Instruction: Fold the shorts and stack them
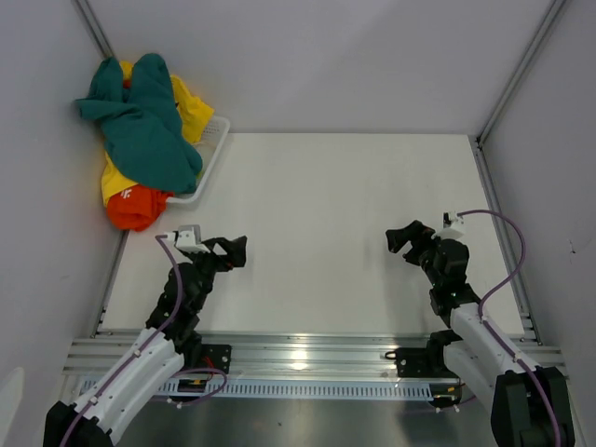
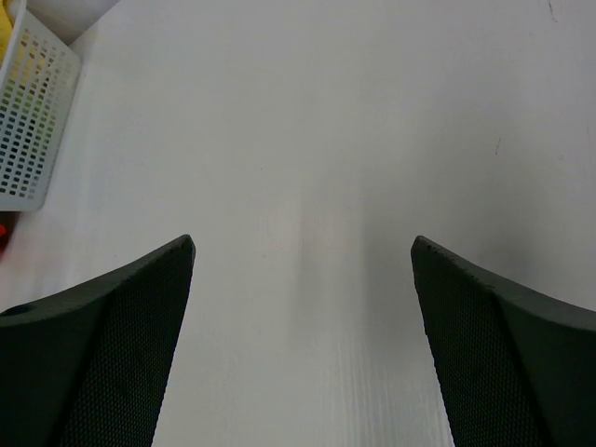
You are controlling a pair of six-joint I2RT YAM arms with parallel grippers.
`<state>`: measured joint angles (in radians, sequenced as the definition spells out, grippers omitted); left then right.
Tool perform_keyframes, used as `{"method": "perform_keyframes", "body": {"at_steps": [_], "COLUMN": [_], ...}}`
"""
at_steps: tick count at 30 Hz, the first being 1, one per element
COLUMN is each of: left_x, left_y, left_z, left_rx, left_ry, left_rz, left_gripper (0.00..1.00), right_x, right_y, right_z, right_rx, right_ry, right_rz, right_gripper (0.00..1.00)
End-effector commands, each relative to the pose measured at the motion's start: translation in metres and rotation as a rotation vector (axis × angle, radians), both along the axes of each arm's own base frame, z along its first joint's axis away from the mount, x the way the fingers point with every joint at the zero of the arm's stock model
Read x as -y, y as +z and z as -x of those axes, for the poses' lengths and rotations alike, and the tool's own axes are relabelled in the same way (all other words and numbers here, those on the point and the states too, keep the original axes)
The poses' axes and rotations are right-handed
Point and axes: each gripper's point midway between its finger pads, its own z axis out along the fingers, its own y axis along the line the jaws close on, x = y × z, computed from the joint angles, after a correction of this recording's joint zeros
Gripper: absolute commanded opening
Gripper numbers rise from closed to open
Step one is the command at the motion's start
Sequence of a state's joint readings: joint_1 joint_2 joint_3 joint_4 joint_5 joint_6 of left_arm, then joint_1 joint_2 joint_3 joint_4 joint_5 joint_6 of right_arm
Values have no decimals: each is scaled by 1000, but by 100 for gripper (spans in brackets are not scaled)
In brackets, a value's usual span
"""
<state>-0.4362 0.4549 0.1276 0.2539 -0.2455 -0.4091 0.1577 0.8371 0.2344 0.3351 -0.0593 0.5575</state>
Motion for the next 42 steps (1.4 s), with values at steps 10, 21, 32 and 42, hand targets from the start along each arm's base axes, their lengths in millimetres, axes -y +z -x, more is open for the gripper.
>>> {"method": "perform_keyframes", "body": {"at_steps": [10,21,32,42], "left_x": [-51,-146,-217,-243], "left_y": [67,135,125,94], "left_z": [-17,-105,-161,-190], "left_rx": [-149,-346,-400,-448], "left_ry": [382,619,774,806], "left_rz": [226,257,245,277], "left_gripper": [99,99,94,65], "right_x": [0,0,-2,-1], "right_y": [17,17,18,21], "right_z": [-4,-3,-1,-1], "right_rx": [56,51,52,57], "right_ry": [-9,-7,5,4], "right_rz": [-19,-22,-25,-24], "right_gripper": [100,100,99,100]}}
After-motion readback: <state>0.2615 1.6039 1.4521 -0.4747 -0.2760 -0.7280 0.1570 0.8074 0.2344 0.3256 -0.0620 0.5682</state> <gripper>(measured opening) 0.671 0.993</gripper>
